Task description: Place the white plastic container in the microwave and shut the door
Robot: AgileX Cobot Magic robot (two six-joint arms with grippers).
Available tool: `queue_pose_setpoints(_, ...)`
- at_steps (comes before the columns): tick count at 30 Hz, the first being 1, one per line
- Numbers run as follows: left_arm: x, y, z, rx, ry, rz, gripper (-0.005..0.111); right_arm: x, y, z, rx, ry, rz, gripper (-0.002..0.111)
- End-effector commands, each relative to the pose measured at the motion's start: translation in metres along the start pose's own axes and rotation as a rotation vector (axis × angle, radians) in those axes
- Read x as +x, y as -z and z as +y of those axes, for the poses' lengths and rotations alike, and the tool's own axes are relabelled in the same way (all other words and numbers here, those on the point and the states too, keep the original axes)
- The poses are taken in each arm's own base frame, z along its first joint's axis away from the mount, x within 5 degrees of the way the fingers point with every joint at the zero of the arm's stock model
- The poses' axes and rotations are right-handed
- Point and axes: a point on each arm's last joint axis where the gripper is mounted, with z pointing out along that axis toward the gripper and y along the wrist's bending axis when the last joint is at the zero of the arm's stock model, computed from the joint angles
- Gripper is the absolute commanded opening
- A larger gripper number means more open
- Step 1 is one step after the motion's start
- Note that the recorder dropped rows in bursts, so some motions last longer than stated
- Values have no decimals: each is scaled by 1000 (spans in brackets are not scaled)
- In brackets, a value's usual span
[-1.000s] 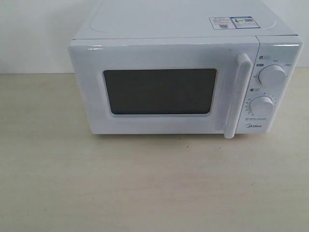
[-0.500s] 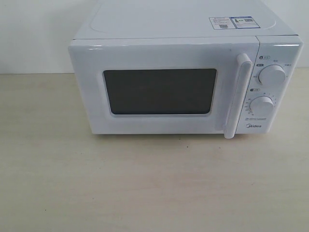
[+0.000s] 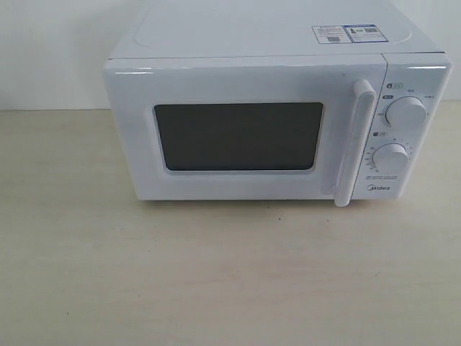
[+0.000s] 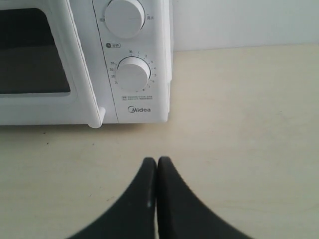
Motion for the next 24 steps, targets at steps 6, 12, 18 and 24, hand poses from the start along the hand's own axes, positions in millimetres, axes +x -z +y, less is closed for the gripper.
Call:
queue_pose_setpoints(6, 10, 0, 0, 3, -22, 104, 4, -1, 0, 0, 0, 7, -6, 0)
queue_pose_setpoints(12, 11, 0, 0, 3, -22, 114, 4, -1, 0, 0, 0, 7, -6, 0)
queue_pose_setpoints(18, 11, 0, 0, 3, -22, 114, 4, -1, 0, 0, -1, 7, -13, 0)
queue_pose_setpoints(24, 11, 0, 0, 3, -22, 114, 4, -2, 0, 0, -1, 7, -25, 0)
